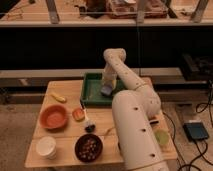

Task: Wipe tray with sponge

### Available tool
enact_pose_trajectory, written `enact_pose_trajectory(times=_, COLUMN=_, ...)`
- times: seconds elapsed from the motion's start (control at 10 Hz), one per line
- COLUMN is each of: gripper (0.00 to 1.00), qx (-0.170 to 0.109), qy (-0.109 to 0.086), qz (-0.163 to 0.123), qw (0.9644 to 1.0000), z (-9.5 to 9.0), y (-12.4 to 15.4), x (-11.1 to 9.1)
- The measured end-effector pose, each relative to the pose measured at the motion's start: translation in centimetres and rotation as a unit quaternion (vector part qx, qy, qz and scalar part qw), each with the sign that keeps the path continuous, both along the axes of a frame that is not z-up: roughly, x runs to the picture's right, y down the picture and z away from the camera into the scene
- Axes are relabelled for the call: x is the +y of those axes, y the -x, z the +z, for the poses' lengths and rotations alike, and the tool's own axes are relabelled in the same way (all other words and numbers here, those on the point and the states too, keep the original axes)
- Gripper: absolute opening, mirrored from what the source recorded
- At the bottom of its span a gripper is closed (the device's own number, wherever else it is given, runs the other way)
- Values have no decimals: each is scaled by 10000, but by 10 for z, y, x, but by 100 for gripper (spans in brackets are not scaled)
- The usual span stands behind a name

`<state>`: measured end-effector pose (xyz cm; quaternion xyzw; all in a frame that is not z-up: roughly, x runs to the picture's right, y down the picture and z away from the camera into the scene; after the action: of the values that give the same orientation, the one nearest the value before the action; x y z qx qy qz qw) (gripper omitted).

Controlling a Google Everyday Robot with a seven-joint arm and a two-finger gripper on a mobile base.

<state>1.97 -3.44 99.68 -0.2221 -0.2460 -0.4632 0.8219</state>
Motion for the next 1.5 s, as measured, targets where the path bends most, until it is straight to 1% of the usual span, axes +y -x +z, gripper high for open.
enact_pose_trajectory(times=0.1, gripper=15, qx=-60, qy=-105, qz=69, qw=9999, z=-2, y=0, x=-2)
enact_pose_trajectory(times=0.2, gripper=15, qx=-208, qy=-284, qz=277, qw=9990, z=-3, y=-2, x=-2)
enact_pose_trajectory(times=0.3, gripper=15, qx=-317, qy=-444, qz=479, qw=9974, z=-4, y=-9, x=-3)
enact_pose_trajectory(times=0.4, gripper=15, qx=-380, qy=-482, qz=552, qw=9966, z=-4, y=-6, x=-3)
enact_pose_trajectory(times=0.5, gripper=15, qx=-411, qy=-510, qz=574, qw=9962, z=-4, y=-3, x=-6)
enact_pose_trajectory(times=0.6, gripper=15, qx=-422, qy=-535, qz=599, qw=9959, z=-3, y=-5, x=-7)
enact_pose_trajectory(times=0.7, gripper=15, qx=-450, qy=-632, qz=655, qw=9948, z=-3, y=-8, x=-11)
enact_pose_trajectory(times=0.8, gripper=15, qx=-499, qy=-719, qz=672, qw=9939, z=-5, y=-5, x=-13)
enact_pose_trajectory(times=1.0, gripper=15, qx=-627, qy=-908, qz=675, qw=9916, z=-5, y=7, x=-18)
enact_pose_trajectory(times=1.1, gripper=15, qx=-666, qy=-968, qz=683, qw=9907, z=-3, y=12, x=-19)
enact_pose_trajectory(times=1.2, gripper=15, qx=-692, qy=-994, qz=677, qw=9903, z=-1, y=17, x=-20)
enact_pose_trajectory(times=1.5, gripper=15, qx=-889, qy=-1018, qz=543, qw=9893, z=6, y=47, x=-16)
